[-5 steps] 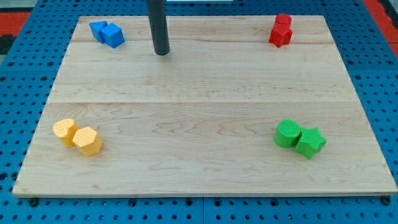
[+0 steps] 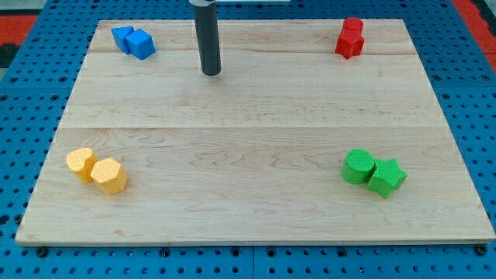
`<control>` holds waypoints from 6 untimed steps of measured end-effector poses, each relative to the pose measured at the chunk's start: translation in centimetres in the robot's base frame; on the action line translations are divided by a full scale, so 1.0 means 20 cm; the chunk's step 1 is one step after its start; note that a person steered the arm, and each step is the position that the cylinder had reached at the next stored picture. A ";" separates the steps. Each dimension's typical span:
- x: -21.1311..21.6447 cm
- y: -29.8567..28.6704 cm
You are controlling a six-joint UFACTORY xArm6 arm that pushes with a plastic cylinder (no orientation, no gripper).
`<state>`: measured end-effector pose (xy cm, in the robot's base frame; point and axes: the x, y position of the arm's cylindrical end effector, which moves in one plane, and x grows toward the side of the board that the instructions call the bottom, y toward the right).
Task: Move your arm towards the green blocks
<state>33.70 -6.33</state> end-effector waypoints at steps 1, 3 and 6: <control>0.08 0.02; 0.08 0.05; 0.11 0.18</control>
